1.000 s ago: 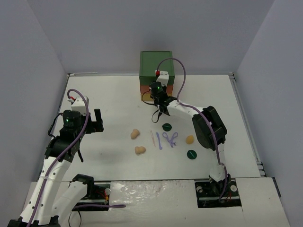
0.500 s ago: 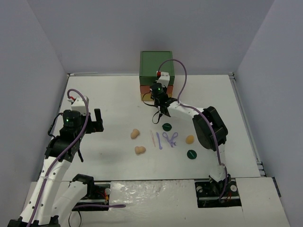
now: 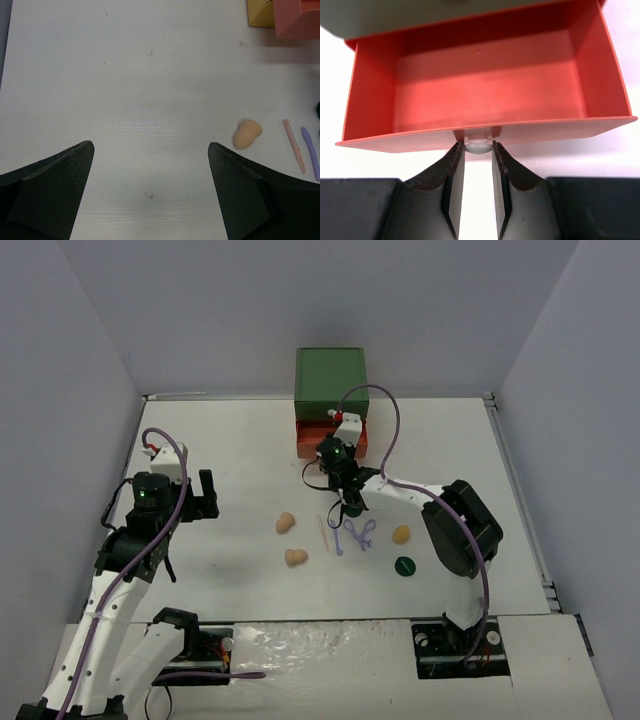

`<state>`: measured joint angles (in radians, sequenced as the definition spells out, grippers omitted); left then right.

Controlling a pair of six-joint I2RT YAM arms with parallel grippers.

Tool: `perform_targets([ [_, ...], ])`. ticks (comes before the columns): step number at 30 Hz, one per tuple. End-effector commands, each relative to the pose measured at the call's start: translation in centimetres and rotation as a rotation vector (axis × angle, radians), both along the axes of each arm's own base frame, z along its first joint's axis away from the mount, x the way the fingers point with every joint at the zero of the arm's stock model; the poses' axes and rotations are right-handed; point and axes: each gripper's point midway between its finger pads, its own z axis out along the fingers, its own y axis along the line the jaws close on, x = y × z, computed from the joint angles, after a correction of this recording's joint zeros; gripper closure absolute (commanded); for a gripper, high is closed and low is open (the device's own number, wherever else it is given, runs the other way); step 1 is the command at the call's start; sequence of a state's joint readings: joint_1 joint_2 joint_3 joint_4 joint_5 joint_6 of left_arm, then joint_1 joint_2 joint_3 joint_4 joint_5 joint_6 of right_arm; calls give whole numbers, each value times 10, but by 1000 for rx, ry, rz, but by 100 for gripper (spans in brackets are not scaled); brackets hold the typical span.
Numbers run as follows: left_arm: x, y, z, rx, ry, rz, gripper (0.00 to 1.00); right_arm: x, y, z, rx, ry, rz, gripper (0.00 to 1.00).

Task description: Organize the makeup

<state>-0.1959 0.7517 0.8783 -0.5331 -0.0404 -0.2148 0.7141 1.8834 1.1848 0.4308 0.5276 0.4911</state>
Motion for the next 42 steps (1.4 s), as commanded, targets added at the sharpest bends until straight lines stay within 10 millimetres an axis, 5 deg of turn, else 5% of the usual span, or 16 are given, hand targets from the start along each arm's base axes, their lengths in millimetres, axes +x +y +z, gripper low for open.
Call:
perform_targets([
  [1, 10, -2, 28, -31, -88, 5, 3, -13, -11, 41, 83, -83, -86, 100],
  [8, 10, -2, 28, -30, -87, 4, 3, -29, -11, 44, 96, -71, -69, 93],
  [11, 10, -2, 27, -29, -83, 4, 3, -34, -6, 46, 94, -68, -51, 79],
  [13, 10, -2, 27, -27, -83, 4, 3, -37, -4, 50, 92, -68, -37, 54],
  [17, 10, -2, 26, -27, -82, 5, 3, -49, 0, 58, 80, -59, 16, 37],
  [22, 10, -2, 27, -28, -81, 4, 3, -71, 4, 70, 45, -37, 131, 26],
  [25, 10, -2, 27, -27, -80, 4, 3, -95, 23, 72, 36, -1, 321, 25],
  [29, 10, -2, 26, -29, -80, 3, 3, -136, 56, 50, 9, 85, 588, 25],
  [37, 11, -1, 25, -23, -74, 10, 3, -222, 104, -23, -149, 274, 994, 25],
  [42, 12, 0, 23, -16, -67, 17, 3, -244, 114, -71, -225, 368, 1074, 25],
])
